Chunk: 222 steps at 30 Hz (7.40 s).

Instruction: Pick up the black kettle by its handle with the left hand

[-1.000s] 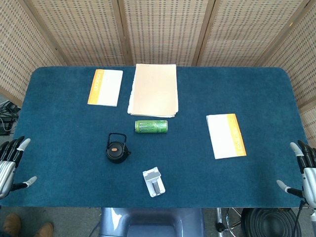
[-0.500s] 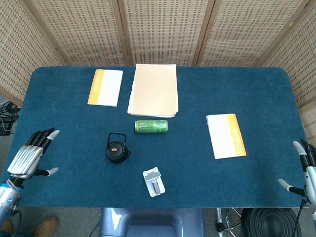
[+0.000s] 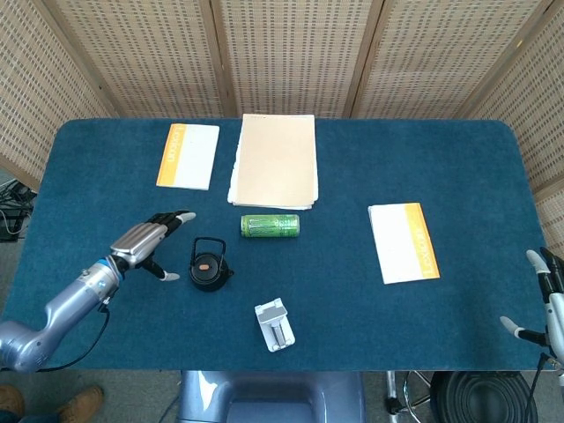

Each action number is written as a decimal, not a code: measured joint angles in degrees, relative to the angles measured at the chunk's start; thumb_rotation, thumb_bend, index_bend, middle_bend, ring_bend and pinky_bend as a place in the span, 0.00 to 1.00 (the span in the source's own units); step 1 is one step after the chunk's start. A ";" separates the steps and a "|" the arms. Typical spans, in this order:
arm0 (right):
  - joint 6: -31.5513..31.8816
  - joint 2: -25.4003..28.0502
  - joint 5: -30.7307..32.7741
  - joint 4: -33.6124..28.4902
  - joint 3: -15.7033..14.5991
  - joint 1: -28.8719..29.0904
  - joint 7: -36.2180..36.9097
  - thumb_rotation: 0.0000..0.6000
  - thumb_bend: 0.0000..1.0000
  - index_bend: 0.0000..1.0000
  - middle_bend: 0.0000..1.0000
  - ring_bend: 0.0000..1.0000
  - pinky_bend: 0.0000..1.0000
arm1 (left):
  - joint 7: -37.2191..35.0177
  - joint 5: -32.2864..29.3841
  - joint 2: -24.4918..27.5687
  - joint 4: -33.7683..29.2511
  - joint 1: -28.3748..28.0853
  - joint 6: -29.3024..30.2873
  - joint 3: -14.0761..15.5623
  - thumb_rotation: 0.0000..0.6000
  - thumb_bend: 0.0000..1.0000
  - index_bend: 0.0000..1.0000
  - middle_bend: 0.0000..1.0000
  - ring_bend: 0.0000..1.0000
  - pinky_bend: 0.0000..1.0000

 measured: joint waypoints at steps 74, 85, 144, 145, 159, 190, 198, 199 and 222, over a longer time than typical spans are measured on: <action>-0.10 -0.45 -1.23 -0.62 -0.80 0.10 -1.20 1.00 0.00 0.00 0.00 0.00 0.00 | -4.11 14.98 9.18 -13.08 0.08 -1.64 9.42 1.00 0.00 0.20 0.24 0.23 0.00; -0.07 -0.33 -1.14 -0.53 -0.73 0.08 -0.75 1.00 0.00 0.00 0.00 0.00 0.00 | -0.11 9.42 6.94 -13.27 -2.12 -2.84 9.81 1.00 0.00 0.24 0.25 0.23 0.00; -0.58 -0.46 -0.85 -0.41 -0.74 0.35 -0.95 1.00 0.00 0.00 0.00 0.00 0.00 | 18.21 -11.32 3.64 -15.71 -11.77 -1.37 18.37 1.00 0.00 0.26 0.30 0.30 0.00; -0.60 -0.47 -0.85 -0.43 -0.74 0.36 -0.98 1.00 0.00 0.00 0.00 0.00 0.00 | 18.88 -11.82 3.62 -15.85 -11.94 -1.00 18.64 1.00 0.00 0.26 0.31 0.30 0.00; -0.56 -0.32 -0.76 -0.46 -0.70 0.32 -0.64 1.00 0.00 0.00 0.00 0.00 0.00 | 29.21 -19.37 1.61 -18.79 -13.77 8.64 21.04 1.00 0.00 0.29 0.31 0.30 0.00; -0.80 -0.37 -0.65 -0.46 -0.74 0.41 -0.69 1.00 0.00 0.00 0.00 0.00 0.00 | 34.73 -22.46 -1.22 -19.48 -13.64 11.71 22.92 1.00 0.00 0.30 0.33 0.33 0.00; -0.77 -0.34 -0.67 -0.41 -0.73 0.40 -0.56 1.00 0.00 0.00 0.00 0.00 0.00 | 35.91 -23.50 -3.13 -18.49 -13.42 12.61 23.12 1.00 0.00 0.37 0.41 0.35 0.00; -0.75 -0.33 -0.66 -0.41 -0.72 0.39 -0.52 1.00 0.00 0.00 0.00 0.00 0.00 | 36.00 -23.56 -3.24 -18.46 -13.40 12.79 23.11 1.00 0.00 0.45 0.49 0.38 0.00; -0.38 -0.35 -1.17 -0.69 -0.88 0.27 -0.85 1.00 0.00 0.00 0.00 0.00 0.00 | 33.11 -6.25 -3.51 -13.68 -4.99 25.53 21.31 0.85 0.00 1.00 1.00 0.81 0.05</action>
